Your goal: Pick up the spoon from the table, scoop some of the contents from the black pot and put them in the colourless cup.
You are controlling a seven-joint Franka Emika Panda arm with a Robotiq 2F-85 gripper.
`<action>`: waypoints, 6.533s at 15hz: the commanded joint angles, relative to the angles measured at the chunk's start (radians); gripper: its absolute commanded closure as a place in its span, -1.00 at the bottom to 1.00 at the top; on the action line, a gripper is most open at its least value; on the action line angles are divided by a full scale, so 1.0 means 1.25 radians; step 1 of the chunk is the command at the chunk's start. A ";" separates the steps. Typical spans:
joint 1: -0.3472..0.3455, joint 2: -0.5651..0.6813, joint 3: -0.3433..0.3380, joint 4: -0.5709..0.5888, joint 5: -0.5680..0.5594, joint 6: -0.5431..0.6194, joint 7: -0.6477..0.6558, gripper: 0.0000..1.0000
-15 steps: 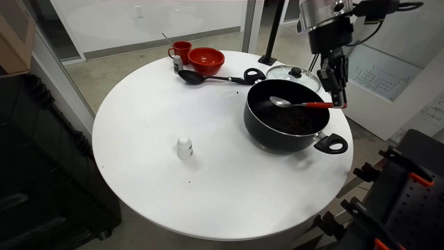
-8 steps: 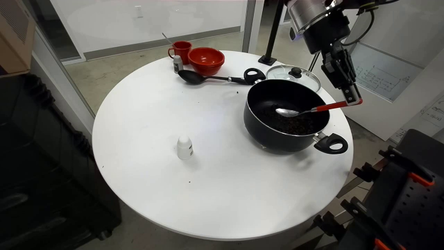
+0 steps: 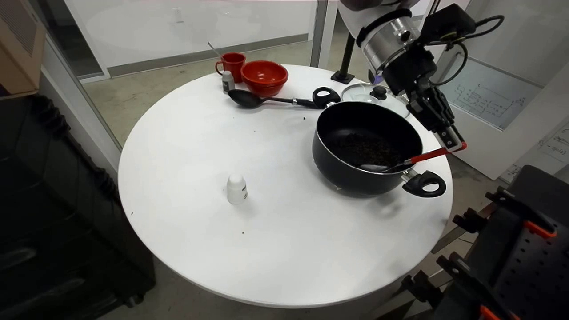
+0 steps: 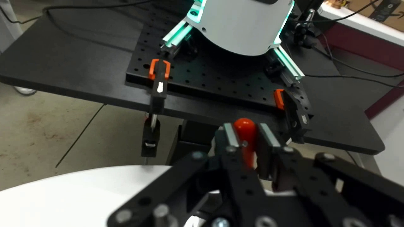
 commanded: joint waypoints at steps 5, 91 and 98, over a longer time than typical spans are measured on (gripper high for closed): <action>-0.079 0.081 -0.004 0.115 0.135 -0.116 -0.061 0.90; 0.012 -0.116 -0.084 -0.274 -0.218 0.684 0.147 0.90; 0.021 -0.140 -0.079 -0.299 -0.207 0.715 0.134 0.90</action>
